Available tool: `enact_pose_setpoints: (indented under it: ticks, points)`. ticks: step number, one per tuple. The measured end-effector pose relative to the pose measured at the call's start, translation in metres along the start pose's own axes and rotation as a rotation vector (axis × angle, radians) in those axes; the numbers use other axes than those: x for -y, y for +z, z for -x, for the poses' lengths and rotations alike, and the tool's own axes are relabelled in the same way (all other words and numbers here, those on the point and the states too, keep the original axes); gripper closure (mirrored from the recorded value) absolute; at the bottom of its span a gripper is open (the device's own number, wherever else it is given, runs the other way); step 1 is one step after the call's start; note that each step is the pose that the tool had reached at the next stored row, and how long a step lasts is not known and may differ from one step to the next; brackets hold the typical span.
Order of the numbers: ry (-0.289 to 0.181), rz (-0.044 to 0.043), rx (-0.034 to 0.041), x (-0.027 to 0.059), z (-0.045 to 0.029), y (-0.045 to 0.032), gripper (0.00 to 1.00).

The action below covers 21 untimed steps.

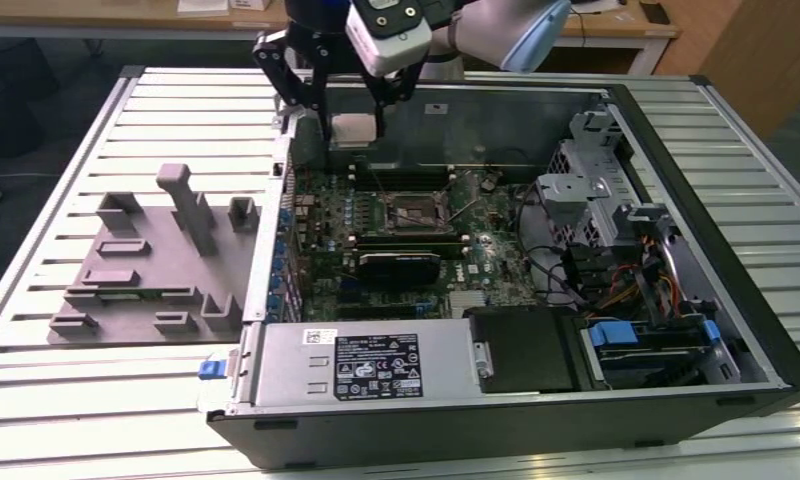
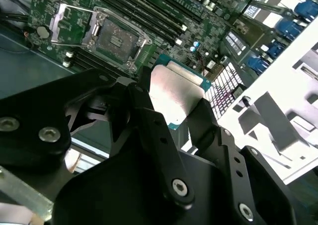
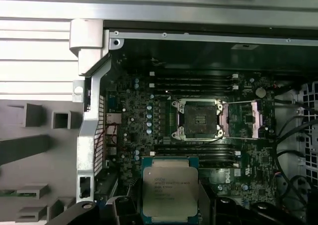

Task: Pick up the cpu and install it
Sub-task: 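Pick up the cpu and move it towards the insertion slot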

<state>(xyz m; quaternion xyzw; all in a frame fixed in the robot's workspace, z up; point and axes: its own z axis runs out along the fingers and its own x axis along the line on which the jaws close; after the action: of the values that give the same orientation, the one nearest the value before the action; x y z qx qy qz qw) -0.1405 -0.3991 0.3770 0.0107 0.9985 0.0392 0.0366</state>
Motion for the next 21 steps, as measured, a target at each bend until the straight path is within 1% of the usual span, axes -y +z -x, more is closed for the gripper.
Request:
enact_pose_setpoints:
  ticks: [9,14,17,21]
  points:
    - [0.0,-0.0001,-0.0006,-0.0009,0.0192,0.0016,0.46]
    - [0.0,0.0,-0.0018,-0.0014,0.0311,0.0032,0.46]
    - [0.0,0.0,-0.0028,-0.0017,0.0363,0.005,0.46]
    - [0.0,0.0,-0.0041,-0.0016,0.0413,0.009,0.46]
